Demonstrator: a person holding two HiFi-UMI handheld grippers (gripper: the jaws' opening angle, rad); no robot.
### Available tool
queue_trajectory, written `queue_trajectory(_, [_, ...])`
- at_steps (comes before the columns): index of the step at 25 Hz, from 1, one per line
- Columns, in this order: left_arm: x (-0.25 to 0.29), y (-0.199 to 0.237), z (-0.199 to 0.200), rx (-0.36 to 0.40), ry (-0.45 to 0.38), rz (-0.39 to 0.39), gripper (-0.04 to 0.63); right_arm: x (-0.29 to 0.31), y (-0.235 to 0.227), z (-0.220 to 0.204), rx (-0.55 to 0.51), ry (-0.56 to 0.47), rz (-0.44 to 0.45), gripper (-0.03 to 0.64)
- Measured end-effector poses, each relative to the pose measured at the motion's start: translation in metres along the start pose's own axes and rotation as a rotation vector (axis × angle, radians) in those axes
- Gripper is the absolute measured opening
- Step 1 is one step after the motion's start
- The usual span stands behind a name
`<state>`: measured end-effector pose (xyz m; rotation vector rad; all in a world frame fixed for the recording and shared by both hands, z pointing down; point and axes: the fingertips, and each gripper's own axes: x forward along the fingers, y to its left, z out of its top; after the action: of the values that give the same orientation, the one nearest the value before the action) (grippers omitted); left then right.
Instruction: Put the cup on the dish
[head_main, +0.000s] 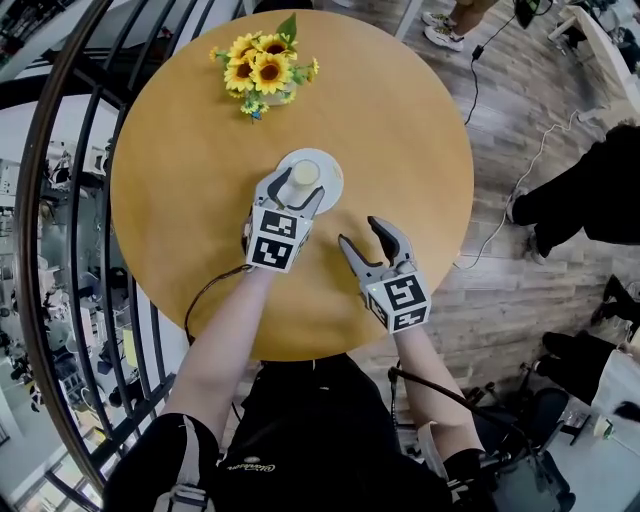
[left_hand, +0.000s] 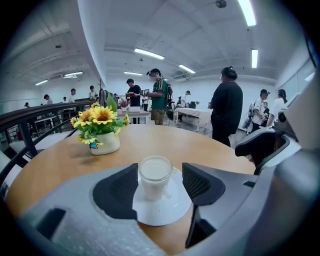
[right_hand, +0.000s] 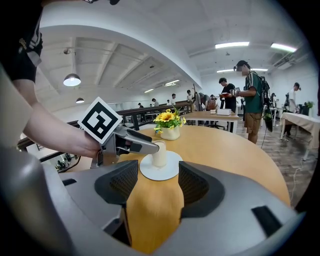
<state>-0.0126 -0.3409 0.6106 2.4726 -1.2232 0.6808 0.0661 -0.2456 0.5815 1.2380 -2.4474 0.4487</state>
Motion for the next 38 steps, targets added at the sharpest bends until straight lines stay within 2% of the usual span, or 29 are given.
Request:
queue_trajectory(6, [-0.033, -0.004, 0.016, 0.005, -0.035, 0.033, 0.199, -0.014, 0.007, 0.024, -0.022, -0.038, -0.005, 0.249])
queue_trajectory(23, [-0.159, -0.039, 0.077, 0.042, -0.218, 0.075, 0.068, -0.069, 0.047, 0.122, -0.046, -0.238, 0.033, 0.249])
queue_trajectory(25, [-0.171, -0.042, 0.084, 0.055, -0.243, 0.084, 0.052, -0.076, 0.054, 0.133, -0.033, -0.269, 0.051, 0.238])
queue_trajectory(28, [-0.18, -0.042, 0.094, 0.067, -0.286, 0.103, 0.031, -0.082, 0.061, 0.144, -0.07, -0.292, 0.055, 0.224])
queue_trajectory(34, [-0.199, -0.051, 0.106, 0.069, -0.315, 0.087, 0.021, -0.092, 0.071, 0.161, -0.115, -0.326, 0.04, 0.192])
queue_trajectory(38, [-0.205, -0.059, 0.114, 0.085, -0.322, 0.064, 0.02, -0.095, 0.074, 0.162, -0.124, -0.321, 0.03, 0.124])
